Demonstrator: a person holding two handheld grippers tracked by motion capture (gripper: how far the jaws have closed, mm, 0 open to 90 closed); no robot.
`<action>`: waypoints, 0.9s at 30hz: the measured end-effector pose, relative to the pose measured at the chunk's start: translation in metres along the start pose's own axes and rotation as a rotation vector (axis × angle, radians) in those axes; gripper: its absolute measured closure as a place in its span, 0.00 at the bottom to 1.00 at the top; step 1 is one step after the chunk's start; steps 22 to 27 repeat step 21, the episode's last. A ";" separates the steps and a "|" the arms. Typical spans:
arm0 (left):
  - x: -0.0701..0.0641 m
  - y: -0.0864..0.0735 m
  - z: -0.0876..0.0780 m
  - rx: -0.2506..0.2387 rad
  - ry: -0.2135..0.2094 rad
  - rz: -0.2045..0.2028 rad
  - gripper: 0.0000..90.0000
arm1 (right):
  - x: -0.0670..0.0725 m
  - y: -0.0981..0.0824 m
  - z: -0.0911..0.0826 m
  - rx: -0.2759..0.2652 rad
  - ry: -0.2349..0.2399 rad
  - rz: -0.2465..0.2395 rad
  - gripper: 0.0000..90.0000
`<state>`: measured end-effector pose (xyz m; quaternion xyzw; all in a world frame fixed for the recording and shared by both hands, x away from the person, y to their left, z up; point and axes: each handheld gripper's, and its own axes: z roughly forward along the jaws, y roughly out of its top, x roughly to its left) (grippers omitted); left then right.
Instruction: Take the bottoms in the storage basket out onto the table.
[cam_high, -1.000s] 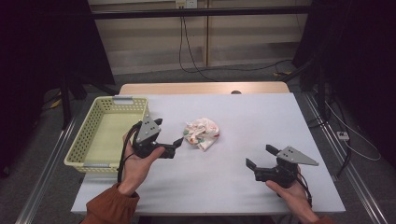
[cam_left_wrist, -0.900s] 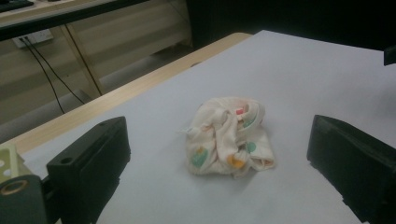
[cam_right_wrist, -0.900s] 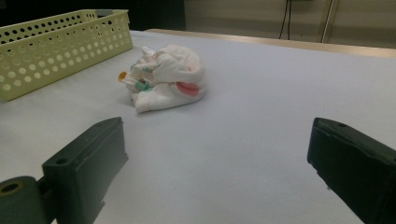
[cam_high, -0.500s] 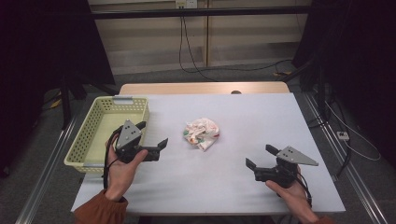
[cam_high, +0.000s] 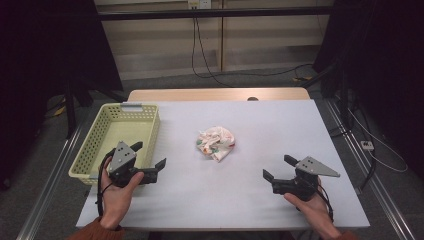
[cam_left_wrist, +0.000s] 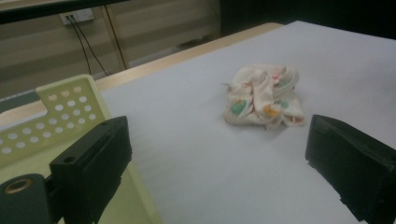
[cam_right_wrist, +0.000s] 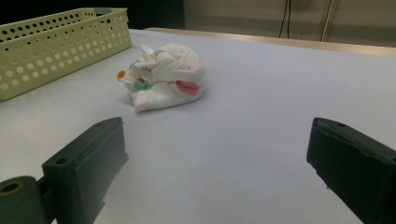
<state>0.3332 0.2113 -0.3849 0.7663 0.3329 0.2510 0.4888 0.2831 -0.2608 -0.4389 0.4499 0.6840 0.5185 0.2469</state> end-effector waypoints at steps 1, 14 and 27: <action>0.000 -0.001 -0.002 0.003 0.003 0.000 0.08 | 0.000 0.000 0.000 0.000 0.000 0.001 0.05; -0.007 -0.027 -0.018 -0.039 0.044 -0.018 0.07 | 0.000 0.000 -0.001 0.000 -0.002 -0.006 0.05; -0.007 -0.030 -0.016 -0.034 0.030 -0.051 0.07 | 0.000 0.001 -0.002 -0.004 0.002 -0.009 0.05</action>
